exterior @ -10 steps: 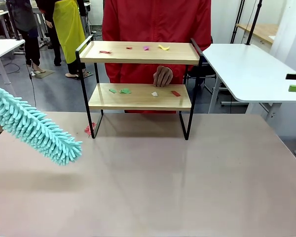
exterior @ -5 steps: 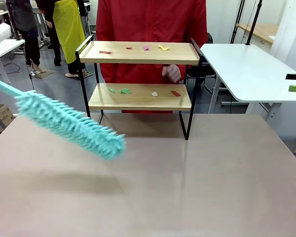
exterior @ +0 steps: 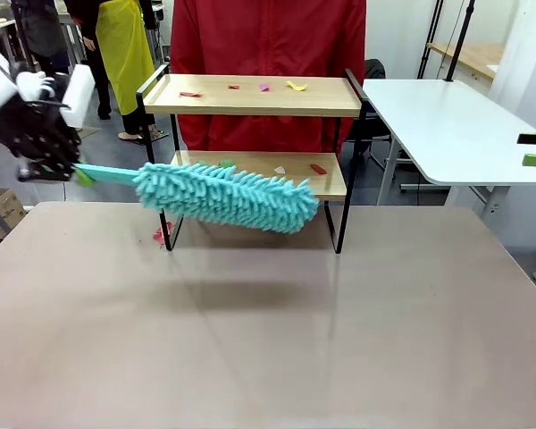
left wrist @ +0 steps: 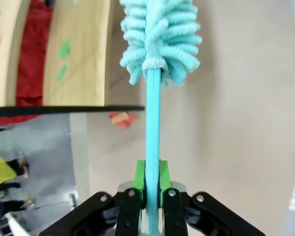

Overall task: Clean the shelf.
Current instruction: Clean the specific section of the Shelf indicated by the human with the Duster.

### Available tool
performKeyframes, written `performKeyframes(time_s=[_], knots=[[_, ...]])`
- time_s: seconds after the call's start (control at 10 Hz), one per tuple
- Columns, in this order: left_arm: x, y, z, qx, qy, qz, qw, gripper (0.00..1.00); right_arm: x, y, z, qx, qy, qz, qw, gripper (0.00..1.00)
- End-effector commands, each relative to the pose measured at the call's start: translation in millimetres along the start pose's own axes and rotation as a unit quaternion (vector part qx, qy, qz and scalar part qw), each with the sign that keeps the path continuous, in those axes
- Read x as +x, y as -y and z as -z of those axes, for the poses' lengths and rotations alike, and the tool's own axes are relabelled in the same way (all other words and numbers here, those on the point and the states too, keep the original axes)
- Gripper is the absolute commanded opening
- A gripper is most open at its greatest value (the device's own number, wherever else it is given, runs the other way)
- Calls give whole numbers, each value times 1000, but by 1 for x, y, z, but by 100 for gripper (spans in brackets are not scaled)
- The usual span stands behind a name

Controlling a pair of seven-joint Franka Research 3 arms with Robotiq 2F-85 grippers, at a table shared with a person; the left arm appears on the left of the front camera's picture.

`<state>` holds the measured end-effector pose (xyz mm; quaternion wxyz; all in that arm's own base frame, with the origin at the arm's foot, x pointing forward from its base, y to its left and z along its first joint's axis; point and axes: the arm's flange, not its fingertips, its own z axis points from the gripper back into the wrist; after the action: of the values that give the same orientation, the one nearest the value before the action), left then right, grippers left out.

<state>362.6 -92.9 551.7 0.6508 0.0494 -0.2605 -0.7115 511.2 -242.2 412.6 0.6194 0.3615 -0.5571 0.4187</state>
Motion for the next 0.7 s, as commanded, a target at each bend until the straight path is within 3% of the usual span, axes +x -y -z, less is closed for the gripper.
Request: performKeyframes(time_s=[0.0,0.1,0.3,0.4,0.6], knots=[[22,12,19,31,45,-40,998,13,2,-1,1,0,1,-2,1000,100],[26,13,27,25,84,-60,994,13,2,-1,1,0,1,-2,1000,100],[22,15,29,-34,105,-62,992,13,2,-1,1,0,1,-2,1000,100],[29,15,26,10,65,-54,996,13,2,-1,1,0,1,-2,1000,100],[29,15,26,10,65,-54,996,13,2,-1,1,0,1,-2,1000,100]])
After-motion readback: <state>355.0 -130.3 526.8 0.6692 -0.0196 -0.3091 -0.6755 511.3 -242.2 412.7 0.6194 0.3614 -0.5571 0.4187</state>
